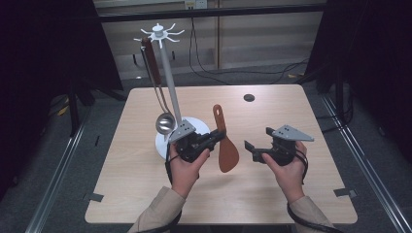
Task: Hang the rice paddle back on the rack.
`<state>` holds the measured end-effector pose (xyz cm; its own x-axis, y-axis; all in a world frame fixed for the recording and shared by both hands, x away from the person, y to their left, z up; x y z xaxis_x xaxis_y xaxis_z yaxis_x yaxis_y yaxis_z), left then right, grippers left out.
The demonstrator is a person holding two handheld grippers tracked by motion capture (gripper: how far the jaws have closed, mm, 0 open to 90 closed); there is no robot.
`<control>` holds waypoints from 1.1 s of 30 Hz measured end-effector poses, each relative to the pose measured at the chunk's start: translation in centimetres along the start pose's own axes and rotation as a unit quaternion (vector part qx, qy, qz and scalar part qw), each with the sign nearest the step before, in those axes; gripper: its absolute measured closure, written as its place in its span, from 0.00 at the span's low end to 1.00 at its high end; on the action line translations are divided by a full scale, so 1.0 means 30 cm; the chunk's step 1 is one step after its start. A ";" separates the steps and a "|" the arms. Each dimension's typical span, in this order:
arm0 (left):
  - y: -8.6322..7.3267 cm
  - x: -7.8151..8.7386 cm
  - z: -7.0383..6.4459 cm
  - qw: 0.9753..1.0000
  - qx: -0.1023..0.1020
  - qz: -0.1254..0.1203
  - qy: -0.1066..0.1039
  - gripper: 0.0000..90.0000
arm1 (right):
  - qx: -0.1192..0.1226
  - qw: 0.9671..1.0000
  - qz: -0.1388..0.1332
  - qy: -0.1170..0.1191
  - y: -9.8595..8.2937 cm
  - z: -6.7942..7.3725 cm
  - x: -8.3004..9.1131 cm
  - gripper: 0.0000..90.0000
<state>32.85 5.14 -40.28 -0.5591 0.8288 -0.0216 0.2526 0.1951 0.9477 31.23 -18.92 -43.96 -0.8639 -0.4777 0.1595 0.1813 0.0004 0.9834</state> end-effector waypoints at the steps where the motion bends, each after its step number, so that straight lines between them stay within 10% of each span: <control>1: 0.009 0.002 0.002 1.000 -0.001 -0.004 0.000 0.92 | -0.001 1.000 0.003 0.003 -0.003 -0.002 0.001 0.06; 33: 0.217 0.071 0.050 0.996 -0.010 -0.090 -0.006 0.92 | 0.010 0.999 0.040 0.018 -0.051 -0.009 0.012 0.04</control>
<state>34.49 8.96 -34.64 -0.5848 0.7872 -0.1958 0.1325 0.3308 0.9344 30.76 -19.33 -45.44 -0.8292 -0.5071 0.2351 0.2395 0.0578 0.9692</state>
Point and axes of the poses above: each handheld gripper's, and its own axes: x roughly backward along the jaws, y roughly out of its top, z roughly to its left, the point moved 3 cm from there along -x, roughly forward along the jaws, and after that the axes turned 11 degrees about -z, right-handed, at the moved point
